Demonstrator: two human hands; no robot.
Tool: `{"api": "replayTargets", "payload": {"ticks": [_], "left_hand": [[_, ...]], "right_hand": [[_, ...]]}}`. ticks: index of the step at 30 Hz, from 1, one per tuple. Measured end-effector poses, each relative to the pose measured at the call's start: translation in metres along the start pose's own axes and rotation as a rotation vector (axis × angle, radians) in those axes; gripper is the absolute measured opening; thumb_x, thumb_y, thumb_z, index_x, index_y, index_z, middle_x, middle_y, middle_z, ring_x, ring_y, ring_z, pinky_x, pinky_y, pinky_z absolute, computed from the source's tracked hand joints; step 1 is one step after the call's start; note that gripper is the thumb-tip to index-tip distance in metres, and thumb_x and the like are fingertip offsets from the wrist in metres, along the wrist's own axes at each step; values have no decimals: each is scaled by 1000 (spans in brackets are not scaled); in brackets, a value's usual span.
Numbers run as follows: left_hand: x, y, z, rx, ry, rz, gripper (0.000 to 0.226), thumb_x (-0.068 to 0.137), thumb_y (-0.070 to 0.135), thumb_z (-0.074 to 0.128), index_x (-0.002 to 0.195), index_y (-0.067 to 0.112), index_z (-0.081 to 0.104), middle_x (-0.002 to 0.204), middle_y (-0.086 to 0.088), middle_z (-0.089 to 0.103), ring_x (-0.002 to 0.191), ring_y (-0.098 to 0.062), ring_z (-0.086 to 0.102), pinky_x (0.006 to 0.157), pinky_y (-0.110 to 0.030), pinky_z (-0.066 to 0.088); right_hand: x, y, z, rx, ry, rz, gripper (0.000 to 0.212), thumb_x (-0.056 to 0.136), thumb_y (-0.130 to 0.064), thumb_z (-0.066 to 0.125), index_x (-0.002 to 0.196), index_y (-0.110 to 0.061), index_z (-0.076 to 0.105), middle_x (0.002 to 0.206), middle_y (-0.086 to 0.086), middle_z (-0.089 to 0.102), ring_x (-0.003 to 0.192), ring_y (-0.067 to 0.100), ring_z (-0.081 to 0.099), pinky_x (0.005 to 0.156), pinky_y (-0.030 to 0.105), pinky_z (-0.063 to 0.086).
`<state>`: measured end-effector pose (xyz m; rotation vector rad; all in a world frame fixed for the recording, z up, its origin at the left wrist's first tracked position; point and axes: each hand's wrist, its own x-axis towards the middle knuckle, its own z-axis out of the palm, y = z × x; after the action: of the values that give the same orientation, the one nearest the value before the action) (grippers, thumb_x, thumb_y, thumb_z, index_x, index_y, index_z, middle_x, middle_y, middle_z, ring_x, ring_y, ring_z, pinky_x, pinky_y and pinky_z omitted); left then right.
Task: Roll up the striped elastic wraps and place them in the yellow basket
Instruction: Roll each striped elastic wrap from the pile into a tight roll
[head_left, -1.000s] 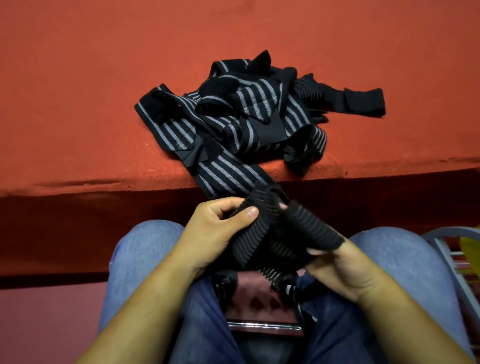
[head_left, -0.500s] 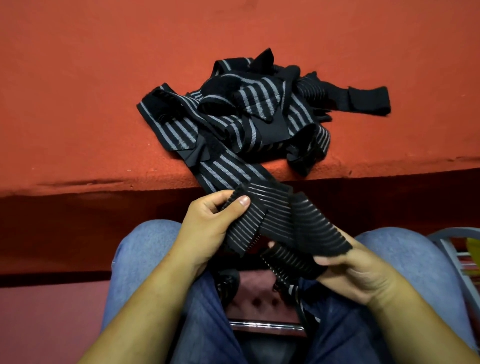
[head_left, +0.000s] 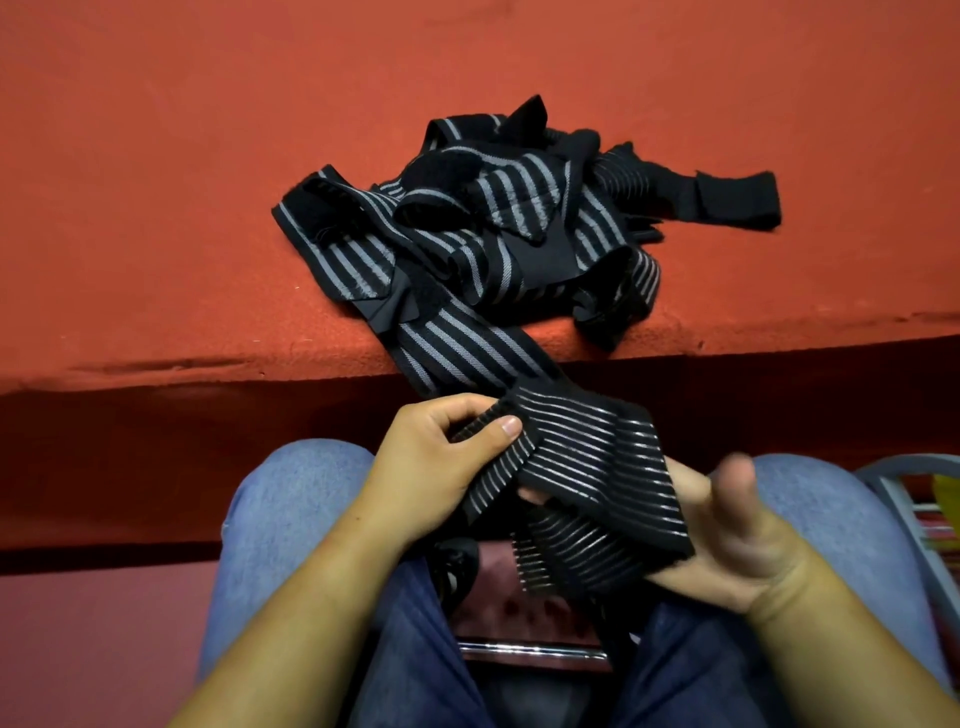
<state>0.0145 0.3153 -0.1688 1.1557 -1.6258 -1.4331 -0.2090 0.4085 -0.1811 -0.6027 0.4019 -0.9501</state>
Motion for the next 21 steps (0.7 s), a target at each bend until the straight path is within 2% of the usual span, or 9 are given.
{"api": "replayTargets", "payload": {"ticks": [2,3,6,8,11,13,15,18,21], "left_hand": [[-1,0,1,9,-21,7,5,93,16,76,94,18,81,92,4,81,87,-7,75,78,-20,55],[-1,1,2,14,-31,10,6,93,15,76,95,17,81,93,5,81,88,-7,75,78,-19,55],[-2,-2,4,42,-61,24,7,91,14,78,97,16,81,96,5,81,91,-9,76,81,-22,57],[0,-3,4,51,-68,41,9,91,14,78,99,15,82,98,5,80,94,-10,76,85,-24,56],[2,-5,3,61,-43,122,12,88,20,80,100,18,82,110,8,77,106,-9,72,95,-25,52],[3,-7,2,78,-21,144,11,86,28,81,97,28,82,112,16,73,103,-2,68,92,-23,50],[3,-8,1,100,-16,143,14,85,32,78,98,35,82,103,21,65,92,2,63,84,-18,45],[1,-6,3,76,-49,164,16,88,30,79,103,26,83,94,14,66,90,-1,63,83,-16,45],[-1,1,5,6,-74,143,16,89,26,72,101,20,81,97,10,78,95,-2,71,85,-16,49]], "right_hand": [[7,-1,3,146,27,-4,93,95,-60,64,159,1,33,161,26,38,149,38,39,127,49,25],[11,0,3,138,96,-7,89,94,-59,67,155,0,42,156,25,46,145,36,46,124,46,33],[18,9,2,-205,428,-15,60,81,-49,85,124,-8,74,125,21,72,115,30,70,96,34,57],[23,12,3,-410,583,-50,30,87,-35,77,105,-12,81,107,17,78,98,25,73,81,29,59],[25,12,0,-457,714,-146,26,86,-28,71,103,-11,81,104,16,79,94,24,74,80,30,58],[26,11,-1,-430,760,-217,26,86,-25,70,105,-10,80,104,15,79,94,23,73,81,30,58],[27,9,-1,-407,805,-280,25,85,-25,70,105,-13,80,104,13,79,94,21,73,81,31,58],[27,5,3,-342,800,-330,22,88,-25,67,105,-20,81,107,11,78,96,20,72,83,32,58],[24,1,7,-175,665,-257,20,88,-15,71,105,-19,82,111,13,76,100,22,73,84,30,61]]}}
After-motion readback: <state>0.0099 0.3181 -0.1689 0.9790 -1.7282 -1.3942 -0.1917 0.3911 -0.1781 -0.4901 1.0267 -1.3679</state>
